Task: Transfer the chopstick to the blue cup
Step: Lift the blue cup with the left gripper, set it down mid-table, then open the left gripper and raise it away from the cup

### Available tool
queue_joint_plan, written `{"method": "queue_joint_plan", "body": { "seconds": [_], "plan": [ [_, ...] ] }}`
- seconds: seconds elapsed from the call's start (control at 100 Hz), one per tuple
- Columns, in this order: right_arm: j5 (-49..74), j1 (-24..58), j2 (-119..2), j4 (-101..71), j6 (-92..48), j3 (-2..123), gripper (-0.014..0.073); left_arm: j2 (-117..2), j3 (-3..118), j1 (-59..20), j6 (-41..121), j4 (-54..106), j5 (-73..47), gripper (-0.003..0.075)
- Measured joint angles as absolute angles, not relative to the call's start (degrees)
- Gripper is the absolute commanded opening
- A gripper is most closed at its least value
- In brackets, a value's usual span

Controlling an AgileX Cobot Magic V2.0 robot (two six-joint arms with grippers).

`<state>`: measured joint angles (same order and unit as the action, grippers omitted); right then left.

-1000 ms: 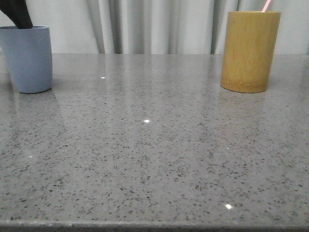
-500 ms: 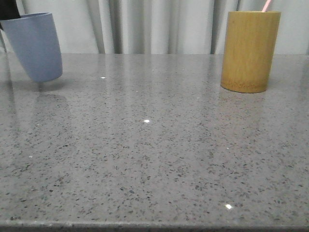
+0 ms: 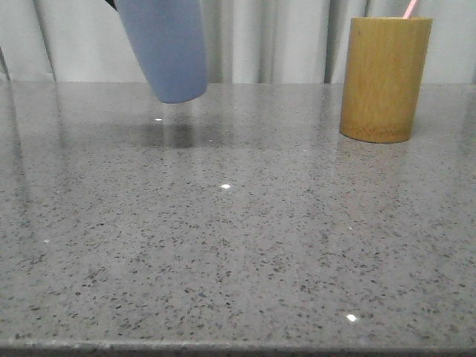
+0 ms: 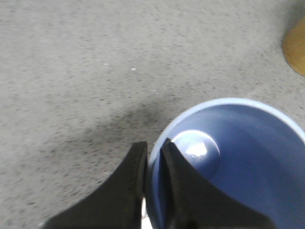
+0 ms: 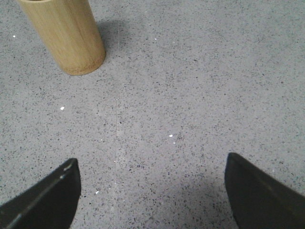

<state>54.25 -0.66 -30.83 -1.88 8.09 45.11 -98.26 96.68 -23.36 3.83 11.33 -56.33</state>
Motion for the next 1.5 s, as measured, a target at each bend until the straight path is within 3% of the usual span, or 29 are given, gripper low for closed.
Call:
{"method": "queue_joint_plan", "body": {
  "seconds": [0.69, 0.83, 1.01, 1.08, 1.17, 1.5],
  "plan": [
    [54.12, -0.66, -30.83, -1.88, 8.09, 45.11, 0.0615, -104.81, 97.44, -27.41, 3.79, 11.30, -56.00, -0.0012],
    [54.02, -0.66, -30.83, -1.88, 8.09, 45.11, 0.0615, -104.81, 97.44, -27.86, 3.79, 11.19, -56.00, 0.0100],
    [54.02, -0.66, -30.83, -1.88, 8.09, 45.11, 0.0615, -104.85, 97.44, -28.37, 3.79, 11.19, -56.11, 0.0370],
    [54.02, -0.66, -30.83, -1.88, 8.09, 45.11, 0.0615, -104.85, 97.44, -28.49, 3.79, 11.19, -56.11, 0.0436],
    [54.02, -0.66, -30.83, -1.88, 8.09, 45.11, 0.0615, -104.85, 97.99, -28.49, 3.79, 11.61, -56.34, 0.0467],
    [54.00, -0.66, -30.83, -1.88, 8.19, 45.11, 0.0615, -104.85, 103.81, -28.49, 3.39, 12.44, -61.81, 0.0464]
  ]
}}
